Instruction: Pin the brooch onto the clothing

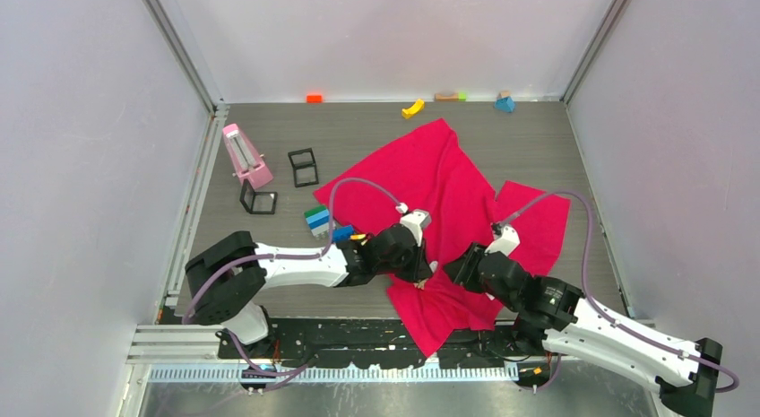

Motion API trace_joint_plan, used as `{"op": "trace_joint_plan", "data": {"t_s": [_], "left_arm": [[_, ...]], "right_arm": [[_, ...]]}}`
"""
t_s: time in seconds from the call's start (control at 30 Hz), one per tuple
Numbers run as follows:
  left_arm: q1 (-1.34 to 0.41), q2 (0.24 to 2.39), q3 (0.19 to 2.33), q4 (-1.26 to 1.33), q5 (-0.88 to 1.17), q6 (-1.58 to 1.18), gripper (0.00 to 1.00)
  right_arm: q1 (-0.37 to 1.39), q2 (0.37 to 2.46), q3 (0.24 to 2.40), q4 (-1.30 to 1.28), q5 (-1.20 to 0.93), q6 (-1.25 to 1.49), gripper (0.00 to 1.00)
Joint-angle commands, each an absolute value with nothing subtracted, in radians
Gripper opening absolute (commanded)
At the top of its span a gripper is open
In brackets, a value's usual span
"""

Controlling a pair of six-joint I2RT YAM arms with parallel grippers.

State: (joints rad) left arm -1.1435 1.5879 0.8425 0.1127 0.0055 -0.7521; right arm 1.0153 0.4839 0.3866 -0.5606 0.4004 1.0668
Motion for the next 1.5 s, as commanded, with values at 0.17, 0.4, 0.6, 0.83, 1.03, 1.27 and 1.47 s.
{"op": "trace_joint_plan", "data": {"t_s": [0.17,0.4,0.6,0.83,1.03,1.27,1.47], "left_arm": [[-1.115,1.488,0.801,0.269,0.082,-0.808,0.00],[-1.111,1.452,0.793,0.284,0.079,-0.799,0.00],[-1.114,1.449,0.844,0.056,-0.072,-0.659,0.00],[-1.151,1.486,0.925,-0.146,-0.231,-0.494,0.00],[-1.203,1.552,0.999,-0.198,-0.270,-0.417,0.00],[-1.271,1.635,1.098,-0.289,-0.380,-0.354,0.00],[-1.295,1.678,1.138,-0.325,-0.411,-0.337,0.00]], "right_arm": [[1.022,0.422,0.333,-0.572,0.464,1.113,0.44],[1.022,0.391,0.316,-0.583,0.468,1.126,0.44],[1.022,0.371,0.322,-0.600,0.479,1.125,0.45],[1.022,0.359,0.321,-0.601,0.489,1.123,0.46],[1.022,0.345,0.319,-0.602,0.492,1.123,0.46],[1.022,0.318,0.320,-0.612,0.497,1.124,0.46],[1.022,0.286,0.318,-0.624,0.500,1.127,0.46]]}}
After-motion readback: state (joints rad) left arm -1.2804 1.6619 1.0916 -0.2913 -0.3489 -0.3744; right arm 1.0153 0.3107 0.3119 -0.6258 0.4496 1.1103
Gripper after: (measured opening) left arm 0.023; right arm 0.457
